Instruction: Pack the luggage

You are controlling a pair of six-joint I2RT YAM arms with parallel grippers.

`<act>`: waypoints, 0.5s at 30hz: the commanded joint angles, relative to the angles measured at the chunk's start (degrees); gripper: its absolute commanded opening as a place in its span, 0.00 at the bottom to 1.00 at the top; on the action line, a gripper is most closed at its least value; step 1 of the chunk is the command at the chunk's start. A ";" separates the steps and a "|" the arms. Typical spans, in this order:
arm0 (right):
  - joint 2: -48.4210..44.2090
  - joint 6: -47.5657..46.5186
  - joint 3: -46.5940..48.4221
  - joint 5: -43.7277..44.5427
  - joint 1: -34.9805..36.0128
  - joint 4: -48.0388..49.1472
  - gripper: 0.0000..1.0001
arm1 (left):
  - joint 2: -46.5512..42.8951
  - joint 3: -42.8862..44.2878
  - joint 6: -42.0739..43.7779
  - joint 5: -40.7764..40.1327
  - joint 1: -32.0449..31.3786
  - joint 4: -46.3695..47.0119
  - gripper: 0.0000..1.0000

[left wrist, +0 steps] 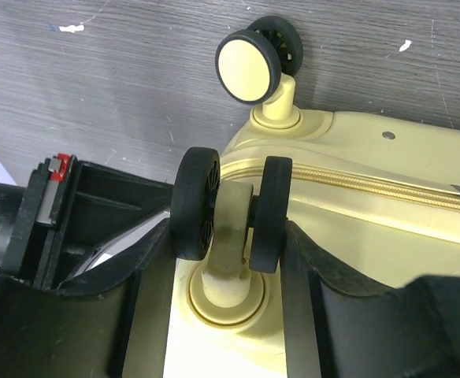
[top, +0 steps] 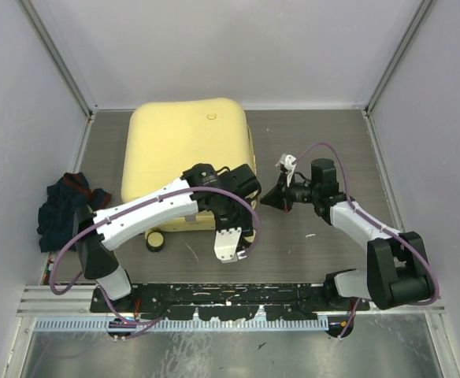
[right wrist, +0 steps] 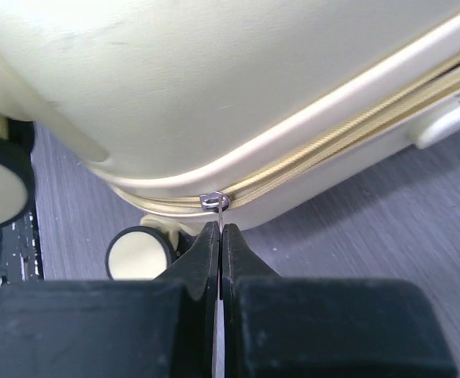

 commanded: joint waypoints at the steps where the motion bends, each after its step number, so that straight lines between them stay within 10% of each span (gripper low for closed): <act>1: 1.43 -5.73 9.42 -0.39 -6.32 6.73 0.00 | -4.37 -3.73 1.02 2.31 -2.27 -10.82 0.00; 15: 17.09 7.31 18.66 8.41 -7.30 25.63 0.01 | -7.78 -8.85 -3.87 4.42 -7.82 -12.60 0.00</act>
